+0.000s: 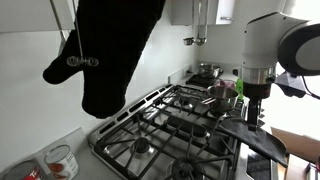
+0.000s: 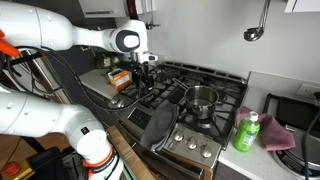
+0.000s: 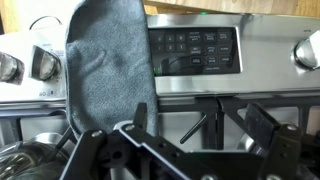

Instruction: Pick up the gray towel from the stove and use it to move the pot from the front right stove plate onto the rear right stove plate before putting it down on the stove

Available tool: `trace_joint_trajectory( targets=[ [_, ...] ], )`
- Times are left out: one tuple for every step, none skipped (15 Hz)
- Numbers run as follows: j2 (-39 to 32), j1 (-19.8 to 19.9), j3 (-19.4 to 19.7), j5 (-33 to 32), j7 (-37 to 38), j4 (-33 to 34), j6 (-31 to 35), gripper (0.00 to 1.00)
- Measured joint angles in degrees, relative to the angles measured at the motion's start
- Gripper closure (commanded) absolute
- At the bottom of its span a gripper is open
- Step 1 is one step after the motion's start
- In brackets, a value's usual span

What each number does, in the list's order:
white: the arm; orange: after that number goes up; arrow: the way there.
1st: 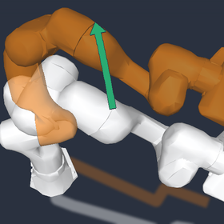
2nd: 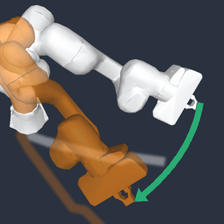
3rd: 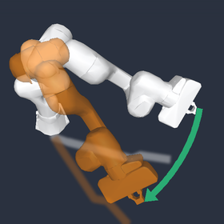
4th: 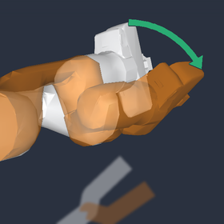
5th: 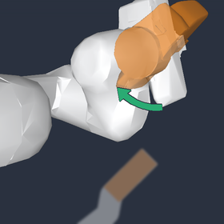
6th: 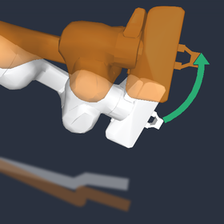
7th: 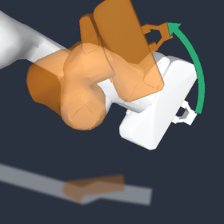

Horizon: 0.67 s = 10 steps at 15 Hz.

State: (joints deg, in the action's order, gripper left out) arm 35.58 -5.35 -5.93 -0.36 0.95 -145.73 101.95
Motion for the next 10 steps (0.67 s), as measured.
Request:
trace_joint_trajectory(
  targets=[
    [0.0,0.0,0.0,0.0,0.0,0.0,0.0,0.0],
    [0.1,0.1,0.0,0.0,0.0,0.0,0.0,0.0],
    [0.1,0.1,0.0,0.0,0.0,0.0,0.0,0.0],
    [0.2,0.1,0.0,0.0,0.0,0.0,0.0,0.0],
    [0.1,0.1,0.0,0.0,0.0,0.0,0.0,0.0],
    [0.0,0.1,0.0,-0.1,0.0,0.0,0.1,0.0],
    [-0.4,0.2,0.1,-0.4,-0.3,-0.2,0.8,0.0],
    [-1.0,0.3,0.3,-0.8,-1.0,-0.7,2.5,0.0],
    [-1.6,0.3,0.6,-1.2,-1.9,-1.5,4.9,0.0],
    [-2.5,0.4,0.9,-1.9,-2.8,-2.4,7.6,0.0]
  ],
)
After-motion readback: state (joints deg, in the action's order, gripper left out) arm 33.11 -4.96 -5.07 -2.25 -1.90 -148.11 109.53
